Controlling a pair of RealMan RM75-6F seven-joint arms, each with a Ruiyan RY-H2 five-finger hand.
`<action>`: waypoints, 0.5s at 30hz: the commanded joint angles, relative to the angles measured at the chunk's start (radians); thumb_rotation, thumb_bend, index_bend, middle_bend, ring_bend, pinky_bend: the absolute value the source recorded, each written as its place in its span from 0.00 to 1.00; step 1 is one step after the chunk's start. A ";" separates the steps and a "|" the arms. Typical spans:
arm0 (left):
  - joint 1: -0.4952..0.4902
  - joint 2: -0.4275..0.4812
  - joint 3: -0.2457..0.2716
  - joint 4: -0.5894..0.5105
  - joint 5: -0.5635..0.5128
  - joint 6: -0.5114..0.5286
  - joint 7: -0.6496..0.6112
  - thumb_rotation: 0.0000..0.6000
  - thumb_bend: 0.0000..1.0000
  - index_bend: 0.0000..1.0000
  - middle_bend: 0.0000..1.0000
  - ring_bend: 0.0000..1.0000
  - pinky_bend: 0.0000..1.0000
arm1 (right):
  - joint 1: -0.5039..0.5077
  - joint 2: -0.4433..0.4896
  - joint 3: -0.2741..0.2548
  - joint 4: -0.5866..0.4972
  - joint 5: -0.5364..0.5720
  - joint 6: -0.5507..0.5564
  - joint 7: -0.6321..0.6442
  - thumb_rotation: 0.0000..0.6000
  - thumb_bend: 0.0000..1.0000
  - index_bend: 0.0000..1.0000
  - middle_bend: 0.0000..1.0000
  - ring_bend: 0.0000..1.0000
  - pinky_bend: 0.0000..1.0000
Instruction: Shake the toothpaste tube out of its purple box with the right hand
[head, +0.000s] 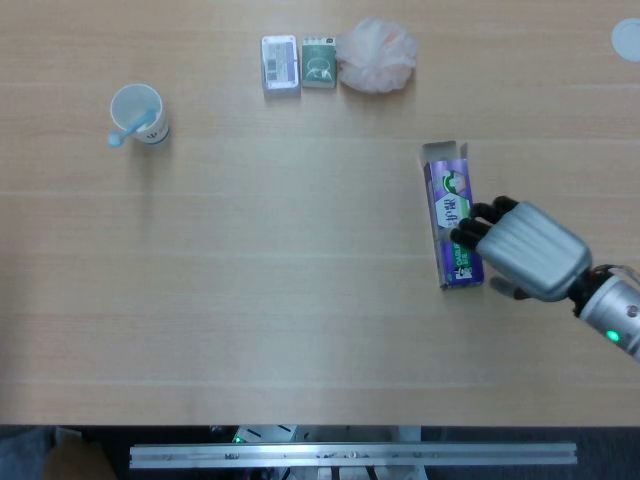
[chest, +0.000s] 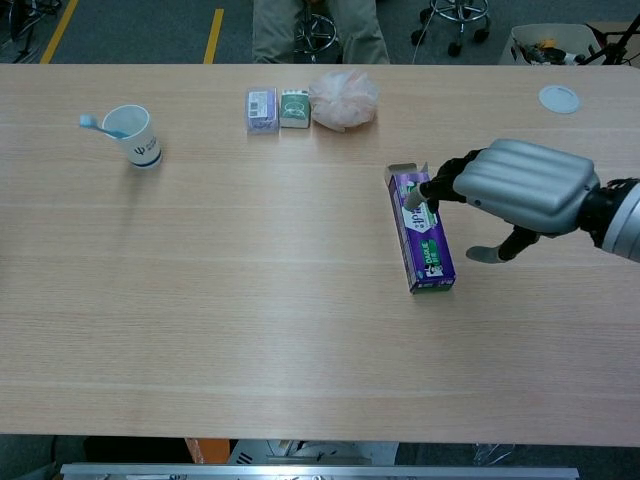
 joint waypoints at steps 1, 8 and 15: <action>0.004 0.000 0.002 0.003 -0.001 0.002 -0.005 1.00 0.33 0.23 0.22 0.18 0.19 | 0.045 -0.068 0.003 0.040 0.055 -0.066 -0.052 1.00 0.21 0.24 0.37 0.25 0.33; 0.016 -0.002 0.004 0.019 -0.005 0.009 -0.030 1.00 0.33 0.23 0.22 0.18 0.19 | 0.104 -0.183 -0.021 0.117 0.130 -0.132 -0.133 1.00 0.21 0.24 0.37 0.25 0.33; 0.022 -0.004 0.007 0.036 -0.008 0.003 -0.052 1.00 0.33 0.23 0.22 0.18 0.19 | 0.131 -0.238 -0.055 0.179 0.191 -0.153 -0.176 1.00 0.21 0.24 0.38 0.25 0.33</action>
